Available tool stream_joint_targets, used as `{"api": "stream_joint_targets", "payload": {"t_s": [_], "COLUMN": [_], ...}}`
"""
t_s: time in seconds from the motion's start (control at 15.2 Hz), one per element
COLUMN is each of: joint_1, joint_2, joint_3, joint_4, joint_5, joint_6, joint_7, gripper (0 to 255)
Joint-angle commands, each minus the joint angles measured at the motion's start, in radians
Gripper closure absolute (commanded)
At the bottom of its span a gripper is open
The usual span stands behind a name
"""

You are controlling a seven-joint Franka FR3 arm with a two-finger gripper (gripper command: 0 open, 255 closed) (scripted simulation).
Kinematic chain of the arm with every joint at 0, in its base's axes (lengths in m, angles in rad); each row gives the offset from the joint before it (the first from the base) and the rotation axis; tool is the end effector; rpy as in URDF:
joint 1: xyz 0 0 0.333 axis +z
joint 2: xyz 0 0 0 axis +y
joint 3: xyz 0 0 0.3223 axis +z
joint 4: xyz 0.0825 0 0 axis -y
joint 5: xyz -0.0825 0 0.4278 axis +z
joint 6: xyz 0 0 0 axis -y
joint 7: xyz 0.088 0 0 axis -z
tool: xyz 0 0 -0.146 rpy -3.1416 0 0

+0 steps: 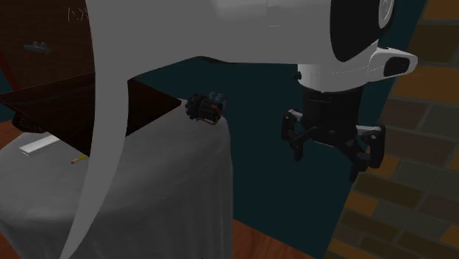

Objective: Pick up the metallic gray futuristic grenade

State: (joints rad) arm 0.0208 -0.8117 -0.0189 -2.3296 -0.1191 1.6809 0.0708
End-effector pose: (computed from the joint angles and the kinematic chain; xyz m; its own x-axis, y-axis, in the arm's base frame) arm 0.3564 -0.0169 0.5906 0.9843 -0.0519 0.1686 -0.0683 -0.9933 0.0933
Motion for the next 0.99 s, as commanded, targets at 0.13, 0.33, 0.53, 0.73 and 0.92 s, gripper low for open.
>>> {"api": "stream_joint_targets", "payload": {"t_s": [0.13,0.33,0.53,0.73,0.92], "joint_1": [0.019,0.046,0.071,0.094,0.116], "joint_2": [0.054,0.137,0.222,0.309,0.399], "joint_3": [0.022,0.053,0.081,0.108,0.133], "joint_4": [0.036,0.097,0.166,0.242,0.326], "joint_5": [0.036,0.088,0.136,0.181,0.222], "joint_6": [-0.002,-0.005,-0.01,-0.018,-0.028], "joint_7": [0.024,0.057,0.088,0.118,0.147], "gripper": [0,0,0,0,0]}}
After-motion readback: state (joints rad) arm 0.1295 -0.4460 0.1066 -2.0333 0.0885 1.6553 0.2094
